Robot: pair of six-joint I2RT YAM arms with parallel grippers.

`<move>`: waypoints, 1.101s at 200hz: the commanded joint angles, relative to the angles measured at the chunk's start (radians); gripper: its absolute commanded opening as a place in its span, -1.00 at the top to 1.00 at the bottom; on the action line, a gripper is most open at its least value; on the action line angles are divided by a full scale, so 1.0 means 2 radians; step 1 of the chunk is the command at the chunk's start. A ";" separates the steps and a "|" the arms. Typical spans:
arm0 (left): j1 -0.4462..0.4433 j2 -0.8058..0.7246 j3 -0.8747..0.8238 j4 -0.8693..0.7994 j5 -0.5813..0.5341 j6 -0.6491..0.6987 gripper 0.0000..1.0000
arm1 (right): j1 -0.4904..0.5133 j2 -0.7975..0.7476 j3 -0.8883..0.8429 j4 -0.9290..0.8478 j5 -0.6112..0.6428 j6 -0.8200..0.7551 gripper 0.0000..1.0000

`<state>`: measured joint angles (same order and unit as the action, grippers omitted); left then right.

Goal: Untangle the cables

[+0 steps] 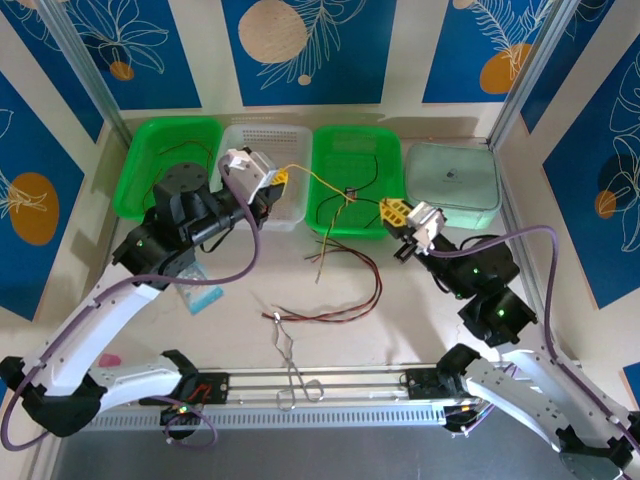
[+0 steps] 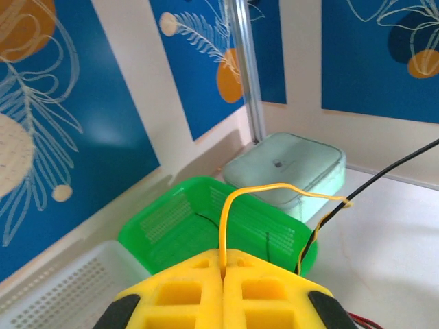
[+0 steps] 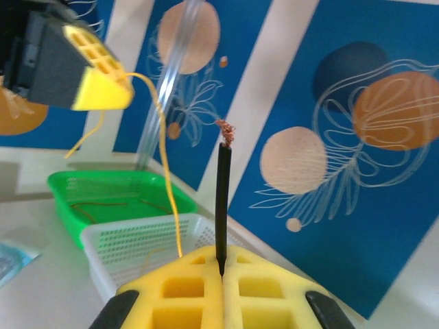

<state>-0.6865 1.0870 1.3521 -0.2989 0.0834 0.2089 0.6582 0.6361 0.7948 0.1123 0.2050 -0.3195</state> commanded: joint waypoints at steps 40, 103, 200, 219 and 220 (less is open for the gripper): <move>0.081 -0.050 -0.023 -0.005 -0.012 0.009 1.00 | -0.055 -0.014 0.038 -0.037 0.163 0.097 1.00; 0.181 -0.086 -0.043 -0.047 0.029 0.004 1.00 | -0.151 -0.046 0.049 -0.094 0.184 0.145 1.00; 0.286 -0.105 -0.074 -0.073 0.068 -0.009 1.00 | -0.257 -0.090 0.060 -0.147 0.172 0.137 1.00; 0.306 -0.100 -0.071 -0.083 0.067 -0.013 1.00 | -0.275 -0.094 0.062 -0.153 0.172 0.139 1.00; 0.306 -0.100 -0.071 -0.083 0.067 -0.014 1.00 | -0.275 -0.094 0.062 -0.153 0.172 0.140 1.00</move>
<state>-0.1238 0.8917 1.2049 -0.4370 0.2134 0.2062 0.1452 0.4690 0.8848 -0.1810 0.5167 -0.0364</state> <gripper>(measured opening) 0.049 0.049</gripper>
